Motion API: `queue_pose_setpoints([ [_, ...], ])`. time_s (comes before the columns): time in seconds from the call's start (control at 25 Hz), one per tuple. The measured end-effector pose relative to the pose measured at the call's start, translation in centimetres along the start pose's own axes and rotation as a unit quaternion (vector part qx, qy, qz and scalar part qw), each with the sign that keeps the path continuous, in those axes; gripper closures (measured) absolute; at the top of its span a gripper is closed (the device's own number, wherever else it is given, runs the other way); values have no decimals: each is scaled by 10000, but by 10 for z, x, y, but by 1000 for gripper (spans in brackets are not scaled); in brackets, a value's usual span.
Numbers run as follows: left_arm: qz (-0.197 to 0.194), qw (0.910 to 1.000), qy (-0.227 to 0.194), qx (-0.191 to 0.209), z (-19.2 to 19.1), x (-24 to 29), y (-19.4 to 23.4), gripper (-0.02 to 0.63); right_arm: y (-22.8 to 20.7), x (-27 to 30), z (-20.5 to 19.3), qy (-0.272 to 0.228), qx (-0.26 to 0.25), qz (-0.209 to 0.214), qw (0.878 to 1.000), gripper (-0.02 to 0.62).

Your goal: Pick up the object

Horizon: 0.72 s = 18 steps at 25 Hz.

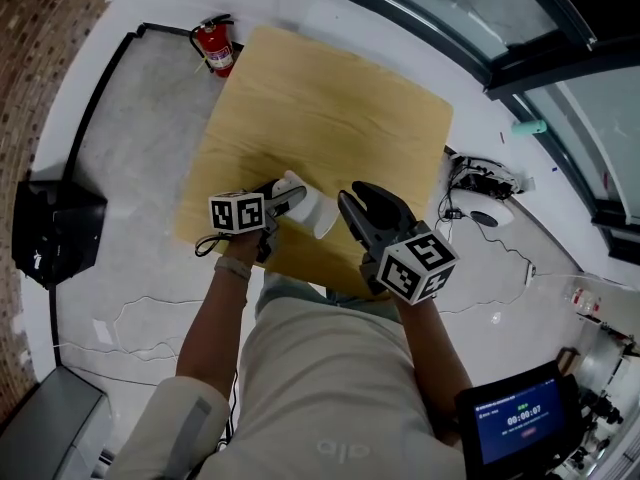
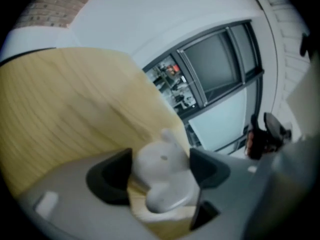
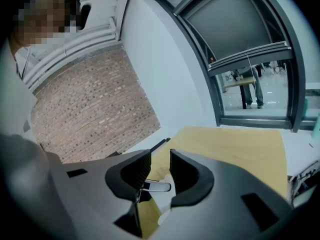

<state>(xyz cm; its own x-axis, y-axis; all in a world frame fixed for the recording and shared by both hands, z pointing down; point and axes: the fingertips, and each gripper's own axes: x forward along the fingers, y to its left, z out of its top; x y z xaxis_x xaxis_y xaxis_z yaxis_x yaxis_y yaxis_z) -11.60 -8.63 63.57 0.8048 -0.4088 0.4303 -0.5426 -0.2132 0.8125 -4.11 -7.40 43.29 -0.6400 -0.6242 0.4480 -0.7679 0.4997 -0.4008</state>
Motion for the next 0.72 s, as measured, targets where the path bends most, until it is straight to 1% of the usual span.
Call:
queue_pose_setpoints([
  [0.12,-214,9970,-323,-673,1,-1,4,260,-4,-3,-3,-11,29,-27,10000,476],
  [0.2,-266,9947,-478,-868,1,-3,6,268,-9,-4,-8,3,123,-54,9999,475],
  [0.32,-371,9941,-606,-823,4,-4,5,283,-17,-4,-21,111,199,-116,9997,475],
  [0.36,-406,9941,-646,-768,5,-4,4,287,-23,-1,-32,275,153,-194,9993,474],
  [0.44,-432,9947,-670,-646,5,-4,2,291,-46,9,-65,793,147,-457,9957,469],
  [0.52,-422,9954,-619,-593,4,-2,1,293,-74,20,-99,1266,481,-695,9883,400],
  [0.6,-395,9959,-584,-575,4,0,-1,295,-94,33,-121,1575,789,-839,9808,371],
  [0.72,-276,9959,-627,-582,4,0,-3,298,-89,53,-135,1832,1273,-658,9726,344],
])
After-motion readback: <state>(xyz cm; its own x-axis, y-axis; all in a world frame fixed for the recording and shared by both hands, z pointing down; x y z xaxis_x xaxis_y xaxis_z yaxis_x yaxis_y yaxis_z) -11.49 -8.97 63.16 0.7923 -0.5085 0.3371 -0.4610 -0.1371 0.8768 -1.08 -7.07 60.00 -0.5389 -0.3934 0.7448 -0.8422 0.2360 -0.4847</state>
